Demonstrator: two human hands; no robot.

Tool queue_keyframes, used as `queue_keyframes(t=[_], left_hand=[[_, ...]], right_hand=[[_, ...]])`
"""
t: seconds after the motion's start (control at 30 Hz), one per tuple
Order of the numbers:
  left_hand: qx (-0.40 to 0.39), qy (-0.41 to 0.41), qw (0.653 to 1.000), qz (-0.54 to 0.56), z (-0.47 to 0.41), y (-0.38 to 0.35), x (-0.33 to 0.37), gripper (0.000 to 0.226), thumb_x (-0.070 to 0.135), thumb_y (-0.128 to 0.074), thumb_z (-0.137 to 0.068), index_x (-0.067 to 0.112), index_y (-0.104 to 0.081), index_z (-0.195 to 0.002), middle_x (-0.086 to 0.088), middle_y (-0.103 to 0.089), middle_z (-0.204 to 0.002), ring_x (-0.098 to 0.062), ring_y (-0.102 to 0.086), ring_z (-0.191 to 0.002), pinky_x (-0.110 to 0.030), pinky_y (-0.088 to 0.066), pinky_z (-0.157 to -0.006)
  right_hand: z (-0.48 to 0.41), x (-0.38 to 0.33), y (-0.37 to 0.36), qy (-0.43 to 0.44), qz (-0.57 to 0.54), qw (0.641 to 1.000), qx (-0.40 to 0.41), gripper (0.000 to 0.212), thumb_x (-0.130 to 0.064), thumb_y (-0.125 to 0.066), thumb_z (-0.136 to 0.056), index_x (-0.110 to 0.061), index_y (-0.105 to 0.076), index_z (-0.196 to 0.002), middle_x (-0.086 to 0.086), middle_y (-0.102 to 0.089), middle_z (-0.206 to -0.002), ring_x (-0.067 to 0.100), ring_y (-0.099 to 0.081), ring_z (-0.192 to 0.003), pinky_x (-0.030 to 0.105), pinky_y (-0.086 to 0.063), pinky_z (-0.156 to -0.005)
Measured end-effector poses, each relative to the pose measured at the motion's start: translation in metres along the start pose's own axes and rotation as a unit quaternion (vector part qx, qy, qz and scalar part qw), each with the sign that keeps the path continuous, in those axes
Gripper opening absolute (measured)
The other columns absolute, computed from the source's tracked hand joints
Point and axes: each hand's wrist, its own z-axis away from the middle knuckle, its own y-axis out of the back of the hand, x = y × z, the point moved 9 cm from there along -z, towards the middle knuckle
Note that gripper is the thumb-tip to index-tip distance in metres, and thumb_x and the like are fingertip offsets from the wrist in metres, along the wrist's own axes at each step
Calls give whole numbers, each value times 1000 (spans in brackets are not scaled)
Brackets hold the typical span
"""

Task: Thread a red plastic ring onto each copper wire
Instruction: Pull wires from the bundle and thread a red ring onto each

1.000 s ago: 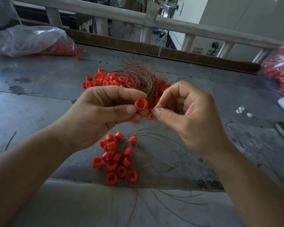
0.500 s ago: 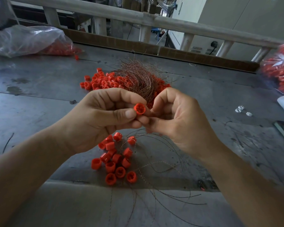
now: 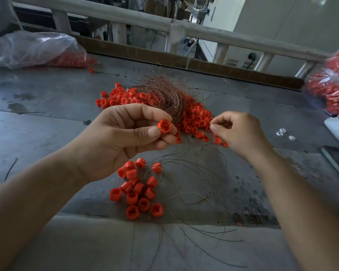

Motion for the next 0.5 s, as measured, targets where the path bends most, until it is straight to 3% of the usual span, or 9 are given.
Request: queue_keyframes(t=[0.07, 0.17, 0.3, 0.5], left_hand=[[1, 1, 1000, -1, 0, -1, 0, 21, 7, -64, -63, 12, -74, -81, -8, -72, -79, -14, -70, -73, -17, -54, -62], [1, 1, 1000, 0, 0, -1, 2, 22, 8, -64, -63, 12, -75, -80, -8, -72, -79, -14, -70, -73, -17, -54, -61], [-5, 4, 1000, -1, 0, -2, 1, 22, 7, -63, -63, 11, -74, -82, -8, -72, -80, -14, -70, -74, -17, -54, -62], [-2, 6, 1000, -8, -1, -1, 1, 21, 8, -63, -63, 12, -74, -81, -8, -72, -80, -14, -70, -73, -17, -54, -61]], right_hand=[[-1, 6, -11, -2, 13, 1000, -24, 6, -15, -67, -81, -18, -69, -85, -17, -55, -64, -4, -49, -60, 17, -37, -62], [-2, 3, -21, 13, 31, 999, -34, 14, -20, -68, -80, -17, -69, -93, -14, -55, -71, -5, -47, -61, 17, -36, -67], [-3, -1, -28, 28, 78, 996, -30, 16, -24, -66, -81, -16, -68, -96, -9, -55, -85, 7, -51, -75, 21, -39, -73], [-1, -5, -29, 27, 62, 997, -46, 10, -15, -71, -76, -19, -63, -81, -19, -49, -65, 8, -52, -69, 21, -38, -65]])
